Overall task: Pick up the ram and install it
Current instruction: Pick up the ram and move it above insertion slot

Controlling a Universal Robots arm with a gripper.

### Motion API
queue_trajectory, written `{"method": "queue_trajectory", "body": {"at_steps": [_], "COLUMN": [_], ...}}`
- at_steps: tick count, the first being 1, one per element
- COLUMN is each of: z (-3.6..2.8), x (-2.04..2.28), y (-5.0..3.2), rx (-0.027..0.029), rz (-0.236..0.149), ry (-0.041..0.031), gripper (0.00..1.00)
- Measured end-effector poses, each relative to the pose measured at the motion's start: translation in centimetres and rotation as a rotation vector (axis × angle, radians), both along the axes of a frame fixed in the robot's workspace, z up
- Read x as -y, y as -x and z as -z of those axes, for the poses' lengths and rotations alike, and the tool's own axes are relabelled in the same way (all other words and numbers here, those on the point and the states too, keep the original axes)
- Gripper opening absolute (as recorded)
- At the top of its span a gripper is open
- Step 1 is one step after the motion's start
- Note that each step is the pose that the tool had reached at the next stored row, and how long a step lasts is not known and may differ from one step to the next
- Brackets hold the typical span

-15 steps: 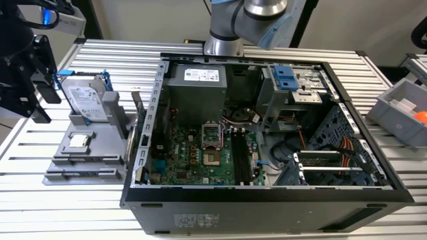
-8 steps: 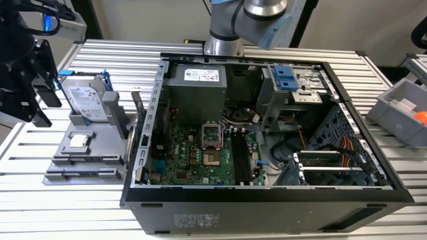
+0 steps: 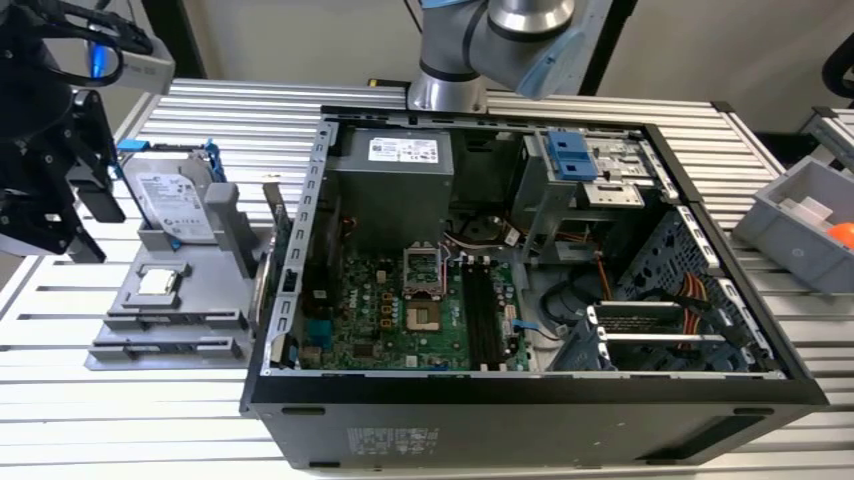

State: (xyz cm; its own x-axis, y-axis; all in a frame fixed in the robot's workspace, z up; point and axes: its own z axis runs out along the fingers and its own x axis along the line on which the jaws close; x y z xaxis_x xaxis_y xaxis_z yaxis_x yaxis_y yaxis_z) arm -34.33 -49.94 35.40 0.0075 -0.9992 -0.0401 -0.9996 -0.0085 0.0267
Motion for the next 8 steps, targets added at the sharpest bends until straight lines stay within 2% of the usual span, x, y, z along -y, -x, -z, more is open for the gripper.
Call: {"method": "queue_trajectory", "body": {"at_steps": [8], "z": [0.71], "x": [0.07], "y": [0.0], "rx": [0.0], "rz": [0.0], "ry": [0.0], "gripper": [1.0]}}
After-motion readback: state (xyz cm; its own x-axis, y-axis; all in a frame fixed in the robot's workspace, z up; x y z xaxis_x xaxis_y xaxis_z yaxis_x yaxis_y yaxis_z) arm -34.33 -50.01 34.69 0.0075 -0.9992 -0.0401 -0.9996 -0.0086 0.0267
